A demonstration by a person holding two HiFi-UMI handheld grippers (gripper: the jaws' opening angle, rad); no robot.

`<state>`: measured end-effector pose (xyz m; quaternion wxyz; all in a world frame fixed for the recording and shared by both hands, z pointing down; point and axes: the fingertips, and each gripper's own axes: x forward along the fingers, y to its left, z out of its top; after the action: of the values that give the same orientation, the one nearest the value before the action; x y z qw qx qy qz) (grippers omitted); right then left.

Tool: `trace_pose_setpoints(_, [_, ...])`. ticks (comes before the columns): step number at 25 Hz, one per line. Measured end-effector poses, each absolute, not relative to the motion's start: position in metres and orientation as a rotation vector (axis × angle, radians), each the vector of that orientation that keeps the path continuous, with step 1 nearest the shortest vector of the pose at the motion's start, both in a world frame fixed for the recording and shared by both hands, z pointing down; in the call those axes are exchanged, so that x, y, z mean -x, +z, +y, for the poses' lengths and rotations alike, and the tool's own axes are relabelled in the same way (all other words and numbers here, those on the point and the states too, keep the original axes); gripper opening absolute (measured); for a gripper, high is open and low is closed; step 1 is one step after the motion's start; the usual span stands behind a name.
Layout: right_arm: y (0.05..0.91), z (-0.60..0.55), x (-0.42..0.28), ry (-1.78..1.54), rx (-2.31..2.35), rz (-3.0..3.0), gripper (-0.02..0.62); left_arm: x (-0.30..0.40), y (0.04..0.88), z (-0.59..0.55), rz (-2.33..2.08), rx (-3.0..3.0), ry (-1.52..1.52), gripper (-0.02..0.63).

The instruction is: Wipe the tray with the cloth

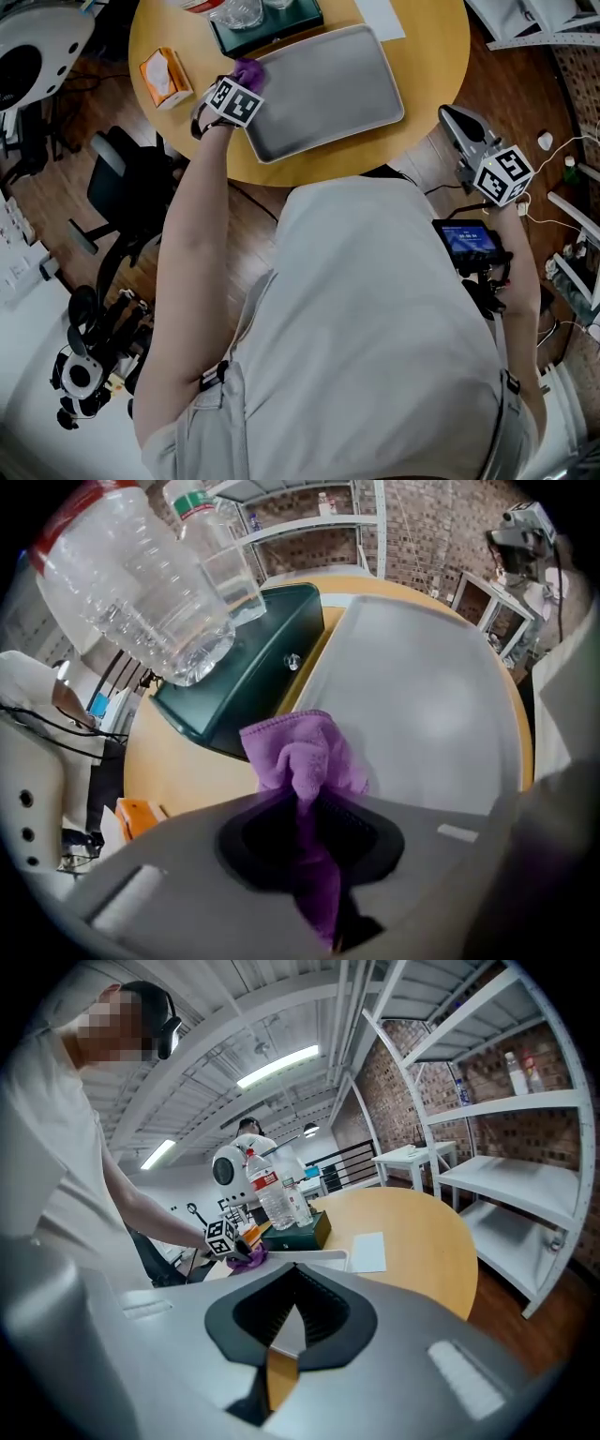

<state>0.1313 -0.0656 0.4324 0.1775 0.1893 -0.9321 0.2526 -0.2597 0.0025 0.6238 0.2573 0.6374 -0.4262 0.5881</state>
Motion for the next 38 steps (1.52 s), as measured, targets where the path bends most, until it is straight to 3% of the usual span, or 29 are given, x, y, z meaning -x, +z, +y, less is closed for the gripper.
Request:
trace_pose_setpoints(19, [0.454,-0.066,-0.181,0.822,-0.62,-2.583,0.003,0.18,0.62,-0.068,-1.106,-1.882,1.694,0.056])
trace_pose_setpoints(38, [0.464,-0.088,-0.24,0.869,-0.702,-2.545,0.003,0.025,0.614,-0.177,-0.932,-2.1,1.74,0.057])
